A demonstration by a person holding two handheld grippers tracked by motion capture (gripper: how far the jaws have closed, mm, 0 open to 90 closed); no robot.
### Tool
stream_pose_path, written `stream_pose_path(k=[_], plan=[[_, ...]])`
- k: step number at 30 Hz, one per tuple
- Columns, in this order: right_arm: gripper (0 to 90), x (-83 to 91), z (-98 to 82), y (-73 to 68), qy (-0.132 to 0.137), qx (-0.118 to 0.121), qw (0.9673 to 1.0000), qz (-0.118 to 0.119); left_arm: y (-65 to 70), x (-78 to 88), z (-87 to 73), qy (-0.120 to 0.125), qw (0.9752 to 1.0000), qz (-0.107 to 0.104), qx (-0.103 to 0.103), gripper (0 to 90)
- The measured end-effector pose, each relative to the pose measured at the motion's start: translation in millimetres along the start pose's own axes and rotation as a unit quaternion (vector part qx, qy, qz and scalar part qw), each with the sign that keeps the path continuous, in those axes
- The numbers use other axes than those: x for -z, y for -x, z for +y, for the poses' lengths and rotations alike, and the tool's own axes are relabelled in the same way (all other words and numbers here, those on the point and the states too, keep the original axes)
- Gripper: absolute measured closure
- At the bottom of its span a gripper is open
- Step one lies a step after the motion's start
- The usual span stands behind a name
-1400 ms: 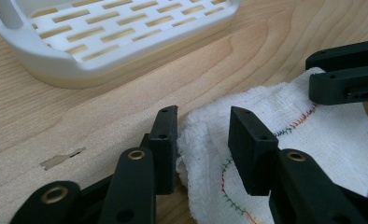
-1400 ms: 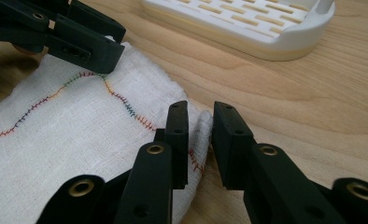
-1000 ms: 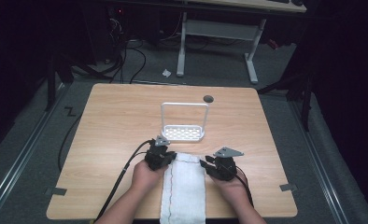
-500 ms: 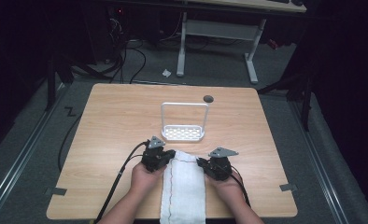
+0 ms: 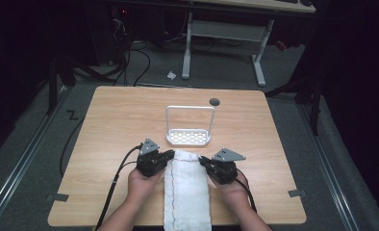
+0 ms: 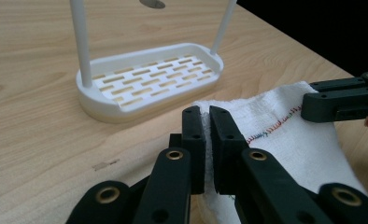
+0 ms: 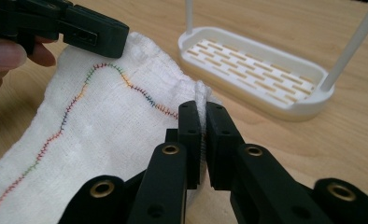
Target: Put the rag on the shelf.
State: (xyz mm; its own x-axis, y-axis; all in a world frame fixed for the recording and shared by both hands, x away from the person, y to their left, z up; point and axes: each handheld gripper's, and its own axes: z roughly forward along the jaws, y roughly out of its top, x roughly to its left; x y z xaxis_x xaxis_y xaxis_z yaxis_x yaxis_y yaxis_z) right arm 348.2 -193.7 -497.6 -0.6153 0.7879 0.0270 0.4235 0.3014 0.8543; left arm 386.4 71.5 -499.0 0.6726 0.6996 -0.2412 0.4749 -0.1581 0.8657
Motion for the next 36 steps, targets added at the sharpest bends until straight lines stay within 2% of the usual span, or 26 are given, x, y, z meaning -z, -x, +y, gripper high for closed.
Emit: stream_pose_path(k=[5, 11, 12, 14, 17, 24, 33, 36], plan=[[86.0, 2.6, 8.8, 1.4, 0.012, 0.002, 0.9999, -0.006, 1.8, 3.4, 7.9, 0.012, 0.9999, 0.002, -0.004, 85.5], [86.3, 10.1, 28.9, 1.3, 0.038, 0.005, 0.9991, -0.017, 6.4, 13.6, 23.4, 0.05, 0.9987, 0.01, -0.01, 85.4], [86.3, 10.1, 28.9, 1.3, 0.038, 0.005, 0.9991, -0.017, 6.4, 13.6, 23.4, 0.05, 0.9987, 0.01, -0.01, 85.5], [86.3, 14.6, 36.9, 0.5, 0.053, 0.008, 0.9984, -0.021, 7.7, 19.8, 31.2, 0.069, 0.9976, 0.009, -0.008, 85.4], [86.2, 18.8, 43.5, 0.4, 0.063, 0.011, 0.9977, -0.022, 9.4, 24.9, 40.0, 0.08, 0.9967, 0.01, -0.013, 85.5], [86.1, 28.1, 61.5, 1.7, 0.088, 0.019, 0.9957, -0.022, 12.2, 32.1, 56.6, 0.096, 0.9951, 0.011, -0.02, 85.4], [86.1, 41.8, 84.5, 2.6, 0.117, 0.027, 0.9923, -0.028, 18.8, 44.2, 81.0, 0.127, 0.9911, 0.016, -0.037, 85.5], [86.1, 45.5, 91.4, 2.0, 0.126, 0.028, 0.9912, -0.03, 20.1, 46.3, 85.9, 0.131, 0.9905, 0.017, -0.04, 85.5]])
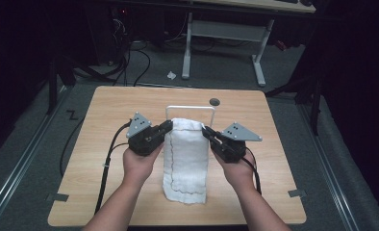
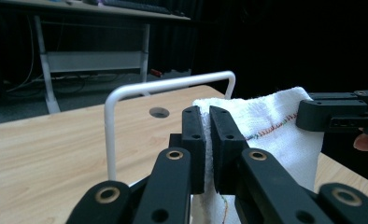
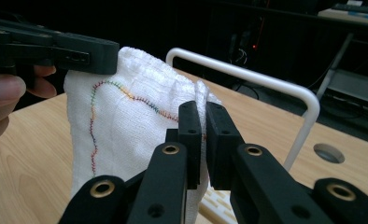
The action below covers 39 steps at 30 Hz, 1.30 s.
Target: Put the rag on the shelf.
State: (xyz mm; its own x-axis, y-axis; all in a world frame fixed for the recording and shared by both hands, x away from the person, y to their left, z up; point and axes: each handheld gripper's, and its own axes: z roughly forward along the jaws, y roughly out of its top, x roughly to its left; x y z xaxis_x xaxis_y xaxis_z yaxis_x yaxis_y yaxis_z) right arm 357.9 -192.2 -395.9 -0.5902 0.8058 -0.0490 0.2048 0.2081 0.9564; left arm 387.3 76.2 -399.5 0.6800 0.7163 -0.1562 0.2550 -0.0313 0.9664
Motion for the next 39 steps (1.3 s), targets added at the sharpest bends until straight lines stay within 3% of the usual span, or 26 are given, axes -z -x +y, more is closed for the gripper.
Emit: stream_pose_path(k=[9, 20, 28, 39], plan=[[86.1, 4.0, 20.1, 1.3, 0.022, 0.005, 0.9997, -0.001, 3.7, 6.1, 26.5, 0.025, 0.9996, 0.002, -0.015, 85.5], [86.1, 9.7, 41.1, 6.3, 0.043, 0.006, 0.9991, -0.006, 5.9, 9.5, 48.1, 0.039, 0.9989, 0.0, -0.026, 85.5], [86.1, 10.4, 55.1, 17.5, 0.054, -0.014, 0.9984, -0.001, 3.8, 1.0, 64.9, 0.035, 0.9985, 0.003, -0.041, 85.5], [86.1, 9.8, 78.7, 30.4, 0.066, -0.01, 0.9975, -0.02, 0.7, -14.8, 95.7, 0.043, 0.9974, 0.005, -0.058, 85.4]])
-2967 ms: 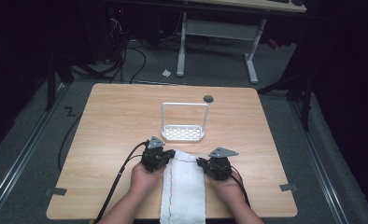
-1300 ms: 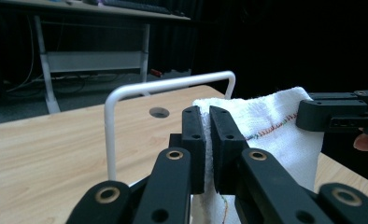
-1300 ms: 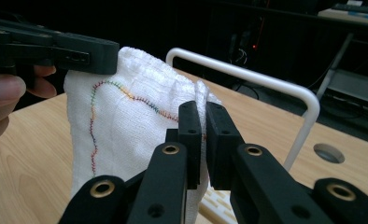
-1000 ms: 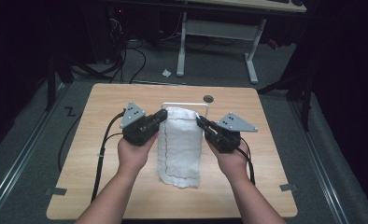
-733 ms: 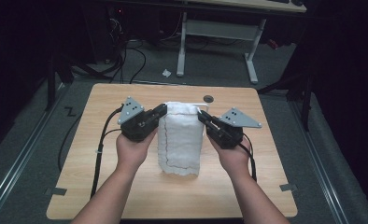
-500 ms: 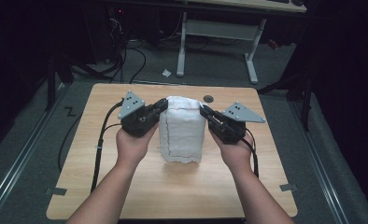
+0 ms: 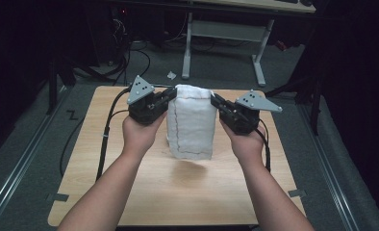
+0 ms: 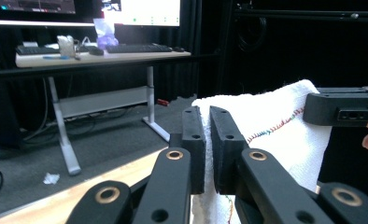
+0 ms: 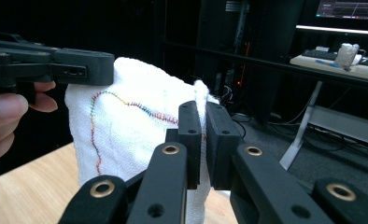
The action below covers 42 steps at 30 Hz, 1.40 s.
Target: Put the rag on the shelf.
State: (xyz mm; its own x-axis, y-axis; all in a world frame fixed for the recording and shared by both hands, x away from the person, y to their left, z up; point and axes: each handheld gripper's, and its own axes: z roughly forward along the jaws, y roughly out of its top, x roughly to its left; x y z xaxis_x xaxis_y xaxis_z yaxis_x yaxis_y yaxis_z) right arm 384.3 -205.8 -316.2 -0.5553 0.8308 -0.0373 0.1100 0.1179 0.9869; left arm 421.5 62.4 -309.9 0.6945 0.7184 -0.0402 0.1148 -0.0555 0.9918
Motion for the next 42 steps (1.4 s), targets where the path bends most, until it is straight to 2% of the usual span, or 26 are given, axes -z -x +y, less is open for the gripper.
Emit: stream_pose_path(k=[4, 5, 8, 11, 14, 18, 22, 27, 30, 31, 32, 34, 37, 42], plan=[[86.1, -4.3, 6.5, 6.3, 0.002, -0.004, 1.0, -0.004, -3.6, -7.8, 7.9, -0.002, 1.0, 0.004, -0.007, 85.4], [86.0, -8.5, 10.5, 12.3, 0.003, -0.011, 0.9999, -0.005, -5.6, -13.4, 12.4, -0.004, 0.9999, 0.007, -0.014, 85.4], [86.1, -12.6, 13.4, 17.3, 0.006, -0.018, 0.9998, -0.005, -8.3, -18.1, 16.2, -0.006, 0.9998, 0.007, -0.019, 85.3], [86.1, -21.9, 17.2, 26.1, 0.005, -0.022, 0.9998, 0.0, -14.8, -24.9, 19.9, -0.015, 0.9998, 0.01, -0.007, 85.3], [86.1, -29.1, 18.1, 30.3, 0.004, -0.03, 0.9995, 0.002, -20.8, -31.8, 23.1, -0.02, 0.9996, 0.019, -0.01, 85.3], [86.1, -45.6, 19.7, 39.7, -0.001, -0.045, 0.999, 0.004, -32.4, -37.2, 25.3, -0.018, 0.9998, 0.012, 0.002, 85.3], [86.1, -54.1, 21.4, 42.8, -0.008, -0.04, 0.9992, 0.005, -42.0, -43.8, 24.1, -0.022, 0.9996, 0.016, 0.01, 85.2], [86.1, -62.9, 23.8, 49.1, -0.007, -0.044, 0.999, -0.002, -44.7, -54.4, 23.9, -0.017, 0.9995, 0.026, -0.003, 85.1], [86.1, -70.4, 20.1, 57.5, -0.009, -0.054, 0.9985, -0.003, -49.0, -64.9, 25.7, -0.021, 0.9993, 0.031, -0.01, 85.1], [86.1, -72.0, 19.3, 58.9, -0.009, -0.054, 0.9985, -0.004, -50.2, -68.7, 25.7, -0.021, 0.999, 0.035, -0.018, 85.1], [86.1, -72.0, 19.3, 58.9, -0.009, -0.054, 0.9985, -0.004, -50.2, -68.7, 25.7, -0.021, 0.999, 0.035, -0.018, 85.0], [86.1, -80.9, 18.0, 65.3, -0.021, -0.048, 0.9986, -0.008, -51.8, -78.3, 25.6, -0.027, 0.9979, 0.046, -0.038, 84.9], [86.1, -87.9, 17.4, 71.7, -0.028, -0.052, 0.9982, -0.01, -54.4, -83.4, 24.3, -0.025, 0.9979, 0.048, -0.035, 84.9], [86.0, -101.3, 14.1, 82.6, -0.046, -0.061, 0.9971, -0.005, -66.9, -97.0, 15.4, -0.045, 0.9978, 0.046, -0.011, 84.7]])
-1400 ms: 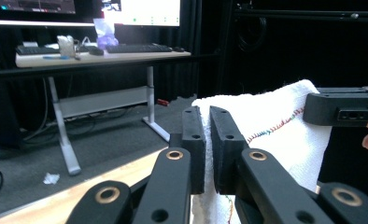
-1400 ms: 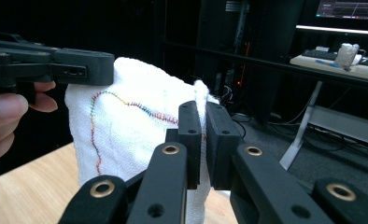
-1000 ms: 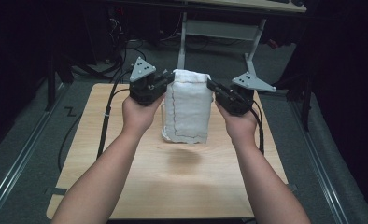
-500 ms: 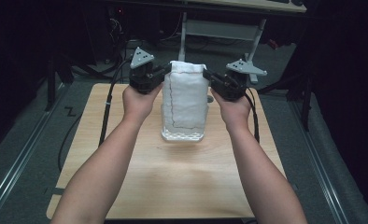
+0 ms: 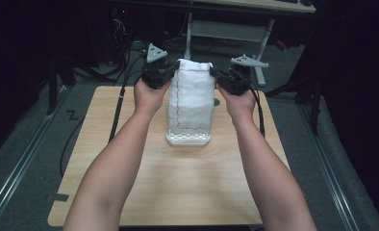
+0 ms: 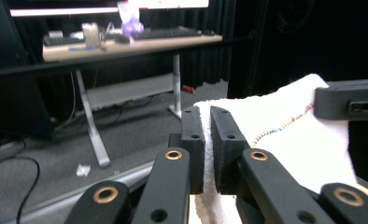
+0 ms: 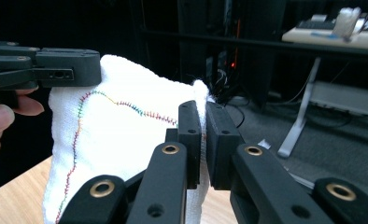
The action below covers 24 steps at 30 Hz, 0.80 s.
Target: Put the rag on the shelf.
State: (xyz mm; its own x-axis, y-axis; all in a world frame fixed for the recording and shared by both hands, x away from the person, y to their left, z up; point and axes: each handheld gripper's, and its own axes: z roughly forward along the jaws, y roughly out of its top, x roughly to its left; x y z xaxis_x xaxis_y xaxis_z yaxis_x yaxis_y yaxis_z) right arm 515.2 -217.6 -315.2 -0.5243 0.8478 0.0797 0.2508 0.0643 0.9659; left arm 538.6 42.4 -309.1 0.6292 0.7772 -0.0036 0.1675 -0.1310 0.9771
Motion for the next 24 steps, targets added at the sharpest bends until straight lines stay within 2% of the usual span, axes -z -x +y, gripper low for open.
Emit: stream_pose_path(k=[4, 5, 6, 10, 13, 14, 15, 16, 18, 19, 20, 21, 22, 24], plan=[[86.0, -11.7, -5.6, 2.1, -0.017, -0.001, 0.9998, -0.004, -8.0, -13.7, -14.4, -0.035, 0.9993, 0.01, 0.004, 84.6], [86.0, -11.7, -5.6, 2.1, -0.017, -0.001, 0.9998, -0.004, -8.0, -13.7, -14.4, -0.035, 0.9993, 0.01, 0.004, 84.6], [86.0, -19.0, -10.6, 3.2, -0.031, -0.001, 0.9995, -0.005, -10.7, -17.3, -20.4, -0.048, 0.9988, 0.011, 0.008, 84.5], [86.0, -27.6, -17.6, 3.8, -0.048, 0.002, 0.9988, -0.008, -13.8, -21.9, -30.5, -0.06, 0.998, 0.013, 0.014, 84.5], [85.9, -36.5, -26.1, 6.1, -0.069, -0.001, 0.9975, -0.011, -18.3, -30.6, -45.3, -0.088, 0.9957, 0.007, 0.026, 84.2], [85.9, -36.5, -26.1, 6.1, -0.069, -0.001, 0.9975, -0.011, -18.3, -30.6, -45.3, -0.088, 0.9957, 0.007, 0.026, 84.2], [85.8, -40.0, -30.3, 7.0, -0.08, -0.002, 0.9967, -0.011, -19.6, -34.3, -50.9, -0.102, 0.9944, 0.005, 0.029, 84.0], [85.8, -40.0, -30.3, 7.0, -0.08, -0.002, 0.9967, -0.011, -19.6, -34.3, -50.9, -0.102, 0.9944, 0.005, 0.029, 83.7], [85.6, -43.0, -34.7, 7.6, -0.091, -0.001, 0.9958, -0.013, -19.2, -39.2, -58.8, -0.123, 0.9921, 0.007, 0.024, 82.5], [84.1, -45.8, -39.4, 8.1, -0.102, 0.004, 0.9946, -0.02, -19.4, -40.5, -63.2, -0.127, 0.9914, 0.008, 0.03, 75.7], [84.1, -45.8, -39.4, 8.1, -0.102, 0.004, 0.9946, -0.02, -19.4, -40.5, -63.2, -0.127, 0.9914, 0.008, 0.03, 73.0], [79.4, -46.1, -42.2, 9.1, -0.103, 0.002, 0.9945, -0.017, -20.3, -39.6, -64.4, -0.125, 0.9914, 0.011, 0.038, 70.8], [79.0, -45.6, -42.7, 9.4, -0.103, -0.003, 0.9946, -0.013, -22.3, -36.6, -63.8, -0.119, 0.9918, 0.011, 0.046, 70.6], [79.0, -45.2, -42.9, 10.2, -0.103, -0.005, 0.9946, -0.01, -23.1, -34.6, -62.3, -0.116, 0.9921, 0.012, 0.048, 70.4]])
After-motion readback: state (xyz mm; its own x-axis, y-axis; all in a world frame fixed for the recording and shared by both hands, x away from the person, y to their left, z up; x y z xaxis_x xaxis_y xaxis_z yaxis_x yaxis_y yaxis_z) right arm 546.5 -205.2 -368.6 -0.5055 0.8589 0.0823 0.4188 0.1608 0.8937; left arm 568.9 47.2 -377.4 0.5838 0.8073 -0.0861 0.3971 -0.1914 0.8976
